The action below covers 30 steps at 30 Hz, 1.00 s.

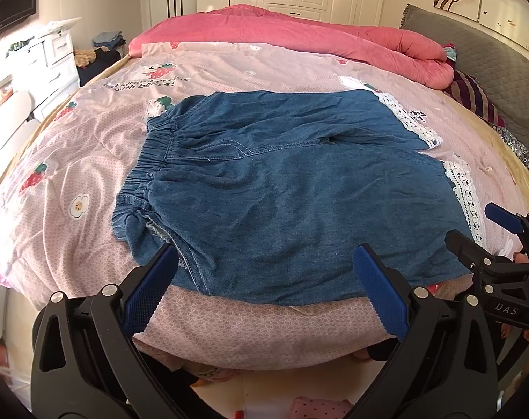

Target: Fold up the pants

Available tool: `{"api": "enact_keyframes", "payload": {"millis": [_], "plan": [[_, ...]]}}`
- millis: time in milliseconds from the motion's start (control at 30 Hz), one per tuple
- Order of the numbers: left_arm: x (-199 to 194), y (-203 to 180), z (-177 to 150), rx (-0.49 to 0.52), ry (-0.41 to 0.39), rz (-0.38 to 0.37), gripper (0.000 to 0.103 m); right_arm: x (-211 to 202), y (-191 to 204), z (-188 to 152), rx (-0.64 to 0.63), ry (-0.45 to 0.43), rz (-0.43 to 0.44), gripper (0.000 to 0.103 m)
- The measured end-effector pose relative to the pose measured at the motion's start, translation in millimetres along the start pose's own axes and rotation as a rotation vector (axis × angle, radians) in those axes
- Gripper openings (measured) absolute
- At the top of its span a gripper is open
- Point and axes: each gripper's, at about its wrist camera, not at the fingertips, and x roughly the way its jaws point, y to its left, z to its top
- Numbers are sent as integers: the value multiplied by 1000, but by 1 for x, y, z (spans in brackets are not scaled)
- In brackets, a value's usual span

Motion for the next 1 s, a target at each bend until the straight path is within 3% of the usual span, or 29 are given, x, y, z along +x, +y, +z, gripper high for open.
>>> {"api": "enact_keyframes", "payload": {"millis": [600,733,867,1000], "plan": [[20,13,11,-10,17,-7,95,25,2,21,-33,24,31,99],[30,29,26,-34,14,3,95,38,4,38,-57,26,55,99],[42,49,46,-52,6,29,95,58,3,61,-32,56,147,99],[56,83,74,-95,-4,30,95,80,10,85,-87,75,191,99]]}}
